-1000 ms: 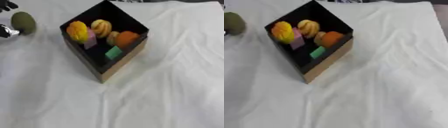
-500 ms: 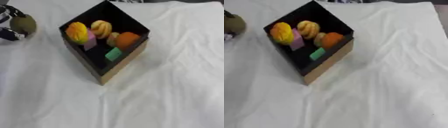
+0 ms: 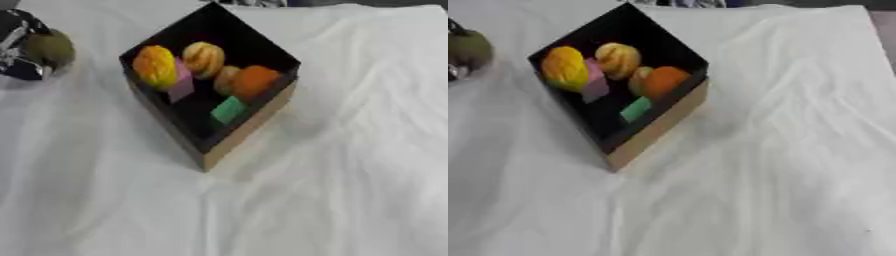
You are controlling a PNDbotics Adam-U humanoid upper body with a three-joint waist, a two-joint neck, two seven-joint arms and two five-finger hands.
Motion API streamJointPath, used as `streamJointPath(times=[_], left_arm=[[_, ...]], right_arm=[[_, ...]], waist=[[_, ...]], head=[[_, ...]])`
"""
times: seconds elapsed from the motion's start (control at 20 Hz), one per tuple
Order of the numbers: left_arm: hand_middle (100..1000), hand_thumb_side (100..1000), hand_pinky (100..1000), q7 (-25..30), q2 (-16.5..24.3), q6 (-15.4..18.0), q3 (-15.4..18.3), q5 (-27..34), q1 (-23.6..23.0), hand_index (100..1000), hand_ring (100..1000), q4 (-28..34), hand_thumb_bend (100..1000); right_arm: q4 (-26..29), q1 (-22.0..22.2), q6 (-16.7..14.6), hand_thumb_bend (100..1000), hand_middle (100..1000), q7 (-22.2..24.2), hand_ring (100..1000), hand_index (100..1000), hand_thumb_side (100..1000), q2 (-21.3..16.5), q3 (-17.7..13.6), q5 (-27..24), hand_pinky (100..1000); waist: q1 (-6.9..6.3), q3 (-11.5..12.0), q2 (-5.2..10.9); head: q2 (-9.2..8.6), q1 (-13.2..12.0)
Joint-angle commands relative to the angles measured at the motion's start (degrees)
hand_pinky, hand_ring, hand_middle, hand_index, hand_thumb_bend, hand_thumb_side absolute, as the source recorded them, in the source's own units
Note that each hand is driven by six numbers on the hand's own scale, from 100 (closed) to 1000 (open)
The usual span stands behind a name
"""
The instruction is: Pick up objects on the table and place them in the box.
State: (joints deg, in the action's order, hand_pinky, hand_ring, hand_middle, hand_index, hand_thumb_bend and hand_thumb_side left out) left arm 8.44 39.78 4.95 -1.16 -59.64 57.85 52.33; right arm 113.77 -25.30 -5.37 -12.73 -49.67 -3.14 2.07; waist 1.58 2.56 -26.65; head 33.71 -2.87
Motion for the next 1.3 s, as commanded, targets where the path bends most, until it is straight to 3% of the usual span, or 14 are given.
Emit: streamJointPath(times=[0.05, 0.25, 0.6, 1.1, 1.3], left_arm=[[534, 100, 648, -3.1, 0.9, -0.8, 0.2, -1.5, 0.9, 604, 602, 0.3, 367], [494, 100, 609, -7.2, 0.7, -1.1, 0.1, -1.6, 1.0, 538, 549, 0.2, 384], [522, 100, 602, -9.4, 1.3, -0.7, -0.9, 0.0, 0.7, 560, 528, 2.1, 460], [548, 100, 610, -5.3, 4.5, 3.9, -4.8, 6.8, -1.9, 580, 543, 17.8, 514], [551, 100, 611, -2.0, 5.5, 4.6, -6.5, 10.1, -2.9, 585, 552, 24.9, 577]], right_arm=[[0.8, -0.2, 0.3, 100, 692, 0.0, 872, 753, 513, -1.1, -0.9, -0.4, 887], [0.8, 0.0, 0.5, 100, 691, 0.2, 872, 753, 518, -0.9, -0.9, -0.7, 887], [0.8, 0.5, 0.7, 100, 691, 0.3, 871, 754, 519, -0.9, -0.9, -1.4, 887], [0.8, 1.2, 0.7, 100, 688, 0.4, 869, 755, 501, -1.3, -1.0, -2.5, 885], [0.8, 1.1, 0.6, 100, 688, 0.5, 868, 755, 496, -1.5, -0.8, -2.9, 885]], waist=[[-0.33, -0.1, 0.57], [-0.39, 0.0, 0.81], [-0.58, 0.2, 2.23], [-1.18, 1.6, 5.28], [-1.38, 1.9, 6.06]], head=[[-0.55, -0.1], [-0.19, 0.0], [0.71, 0.4], [3.18, 1.5], [3.56, 1.7]])
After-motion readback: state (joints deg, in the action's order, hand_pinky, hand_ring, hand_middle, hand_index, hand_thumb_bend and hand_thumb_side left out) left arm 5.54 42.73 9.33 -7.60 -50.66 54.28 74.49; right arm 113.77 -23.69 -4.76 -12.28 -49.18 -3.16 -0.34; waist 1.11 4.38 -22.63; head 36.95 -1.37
